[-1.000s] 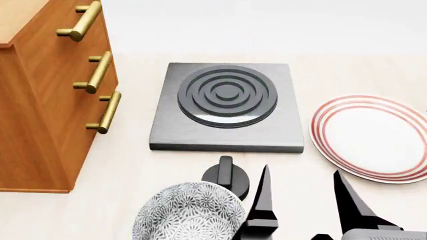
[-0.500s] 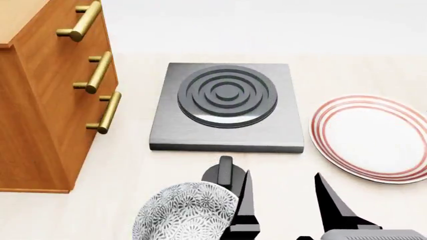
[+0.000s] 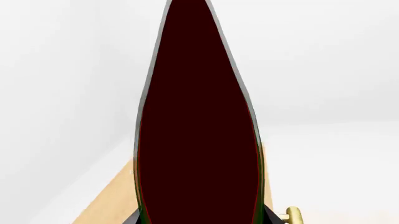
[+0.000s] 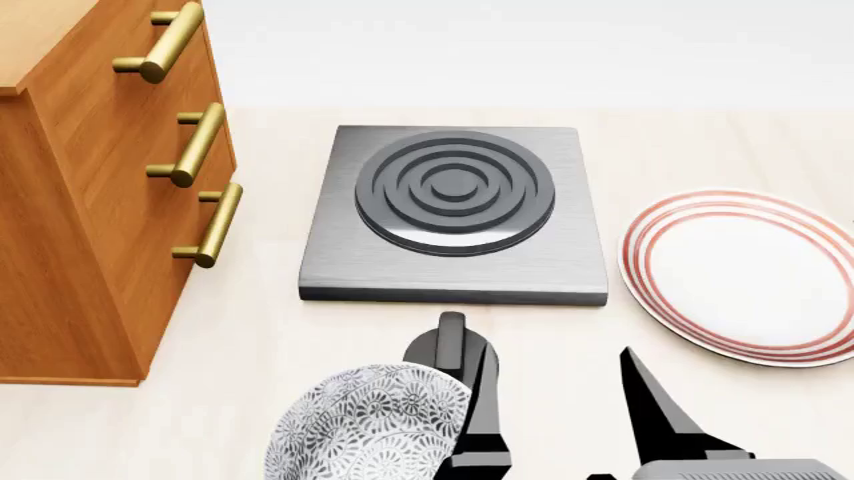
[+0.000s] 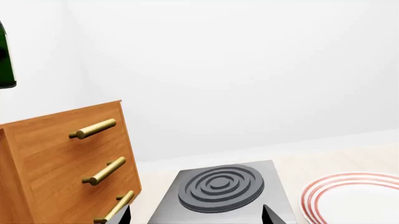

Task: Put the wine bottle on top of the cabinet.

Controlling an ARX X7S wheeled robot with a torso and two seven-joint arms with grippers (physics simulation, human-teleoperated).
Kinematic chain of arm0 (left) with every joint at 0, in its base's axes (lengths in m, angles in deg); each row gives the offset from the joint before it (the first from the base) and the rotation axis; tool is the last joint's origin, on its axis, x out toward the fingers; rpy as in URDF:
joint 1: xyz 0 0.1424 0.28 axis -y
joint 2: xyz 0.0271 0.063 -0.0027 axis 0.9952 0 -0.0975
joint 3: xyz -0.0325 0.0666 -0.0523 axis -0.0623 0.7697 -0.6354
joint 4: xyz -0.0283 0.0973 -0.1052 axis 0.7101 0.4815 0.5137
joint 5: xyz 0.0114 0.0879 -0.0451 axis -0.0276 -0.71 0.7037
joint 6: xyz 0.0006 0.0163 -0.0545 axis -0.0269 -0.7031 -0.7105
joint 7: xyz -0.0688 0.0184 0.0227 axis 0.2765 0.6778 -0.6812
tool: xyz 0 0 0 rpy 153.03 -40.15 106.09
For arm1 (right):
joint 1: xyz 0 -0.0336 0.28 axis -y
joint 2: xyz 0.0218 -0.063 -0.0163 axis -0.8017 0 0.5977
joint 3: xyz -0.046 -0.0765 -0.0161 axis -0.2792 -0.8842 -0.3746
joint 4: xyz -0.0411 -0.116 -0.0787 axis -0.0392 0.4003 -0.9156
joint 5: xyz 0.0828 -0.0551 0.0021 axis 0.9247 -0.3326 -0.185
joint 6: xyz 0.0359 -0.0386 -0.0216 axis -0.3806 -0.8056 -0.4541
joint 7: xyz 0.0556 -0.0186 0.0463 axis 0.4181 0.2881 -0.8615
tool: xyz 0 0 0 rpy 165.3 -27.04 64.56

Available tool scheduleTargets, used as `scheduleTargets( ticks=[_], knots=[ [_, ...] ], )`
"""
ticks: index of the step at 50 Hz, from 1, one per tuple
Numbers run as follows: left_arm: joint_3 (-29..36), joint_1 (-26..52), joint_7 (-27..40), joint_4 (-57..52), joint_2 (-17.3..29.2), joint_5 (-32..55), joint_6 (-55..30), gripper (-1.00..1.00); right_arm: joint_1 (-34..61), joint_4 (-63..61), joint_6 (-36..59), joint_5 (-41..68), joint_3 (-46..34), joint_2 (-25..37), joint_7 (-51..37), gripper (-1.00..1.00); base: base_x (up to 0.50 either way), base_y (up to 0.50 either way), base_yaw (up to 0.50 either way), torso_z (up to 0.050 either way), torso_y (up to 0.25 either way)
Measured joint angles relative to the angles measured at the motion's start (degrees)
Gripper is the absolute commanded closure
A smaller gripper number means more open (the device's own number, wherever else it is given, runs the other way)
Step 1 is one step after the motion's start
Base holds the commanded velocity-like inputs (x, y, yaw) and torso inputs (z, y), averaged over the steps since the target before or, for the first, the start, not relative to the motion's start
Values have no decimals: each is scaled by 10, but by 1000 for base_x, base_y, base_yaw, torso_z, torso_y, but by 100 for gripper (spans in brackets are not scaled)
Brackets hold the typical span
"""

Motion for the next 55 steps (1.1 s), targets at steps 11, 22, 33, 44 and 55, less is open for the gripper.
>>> scheduleTargets(
  ticks=[11, 22, 33, 44, 55],
  knots=[
    [-10, -45, 10, -26, 14, 12, -6, 100, 0, 0, -1, 0, -3, 2, -2, -100, 0, 0, 0, 1, 1],
    [-21, -94, 23, -54, 24, 19, 1, 100, -1, 1, -3, 0, -7, 4, -4, -100, 0, 0, 0, 0, 1],
    [-37, -120, 25, -68, 25, 8, 31, 100, 0, 2, -5, -1, -11, 5, -6, -100, 2, 0, 0, 0, 0],
    [-52, -142, 28, -75, 24, -2, 62, 100, 1, 5, -7, -1, -14, 7, -7, -100, 2, 0, 0, 0, 0],
    [-66, -167, 31, -64, 17, -15, 121, 100, 2, 7, -9, -2, -18, 8, -8, -100, 1, 0, 0, 0, 0]
  ],
)
